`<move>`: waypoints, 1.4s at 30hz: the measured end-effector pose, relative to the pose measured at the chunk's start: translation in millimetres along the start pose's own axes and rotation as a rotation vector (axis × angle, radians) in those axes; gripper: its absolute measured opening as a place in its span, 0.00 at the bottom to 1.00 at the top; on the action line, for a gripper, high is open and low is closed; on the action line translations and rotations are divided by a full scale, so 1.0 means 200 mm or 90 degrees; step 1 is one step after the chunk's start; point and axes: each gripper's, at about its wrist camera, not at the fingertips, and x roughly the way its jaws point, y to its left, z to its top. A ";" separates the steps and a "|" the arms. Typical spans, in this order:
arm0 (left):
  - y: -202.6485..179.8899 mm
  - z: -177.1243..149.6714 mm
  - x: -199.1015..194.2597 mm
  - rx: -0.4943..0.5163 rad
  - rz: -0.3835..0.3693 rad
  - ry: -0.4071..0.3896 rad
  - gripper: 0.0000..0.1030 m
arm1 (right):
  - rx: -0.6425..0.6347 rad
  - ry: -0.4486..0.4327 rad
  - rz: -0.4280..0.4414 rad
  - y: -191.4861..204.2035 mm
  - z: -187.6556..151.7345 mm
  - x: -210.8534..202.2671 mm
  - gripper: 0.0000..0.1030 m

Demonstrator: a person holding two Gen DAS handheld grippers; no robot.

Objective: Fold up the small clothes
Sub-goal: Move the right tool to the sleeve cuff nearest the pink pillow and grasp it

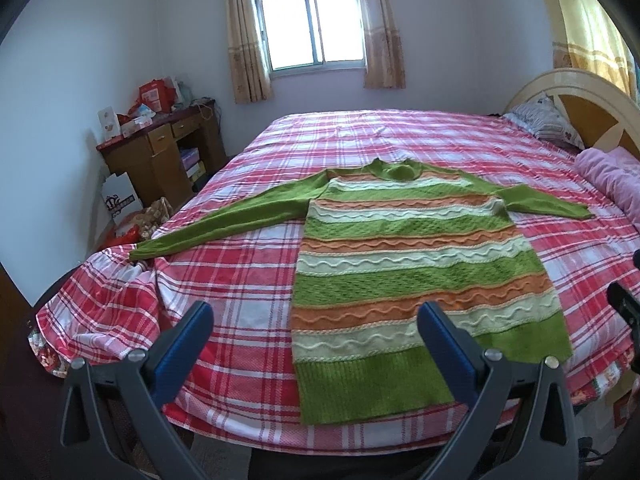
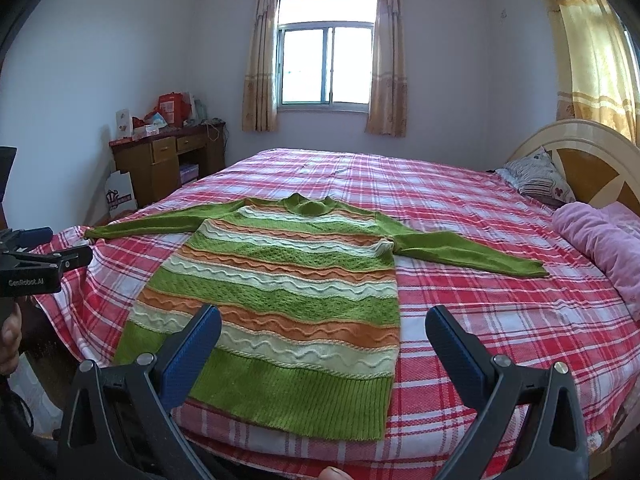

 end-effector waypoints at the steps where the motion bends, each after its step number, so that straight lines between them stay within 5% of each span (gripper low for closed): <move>1: 0.00 0.00 0.02 0.001 0.004 0.006 1.00 | -0.001 0.002 0.002 -0.01 0.00 0.02 0.99; 10: -0.04 0.08 0.28 0.021 0.014 0.041 1.00 | 0.072 0.001 0.038 -0.20 0.00 0.26 0.99; 16: -0.07 0.17 0.48 0.043 0.023 0.057 1.00 | 0.042 0.067 -0.039 -0.34 0.01 0.53 0.99; 22: -0.08 0.26 0.69 0.035 0.044 0.050 1.00 | 0.124 0.129 -0.048 -0.65 -0.02 0.75 0.99; 42: -0.14 0.48 1.39 0.006 0.106 0.102 1.00 | 0.314 0.175 -0.239 -1.73 0.01 1.11 0.98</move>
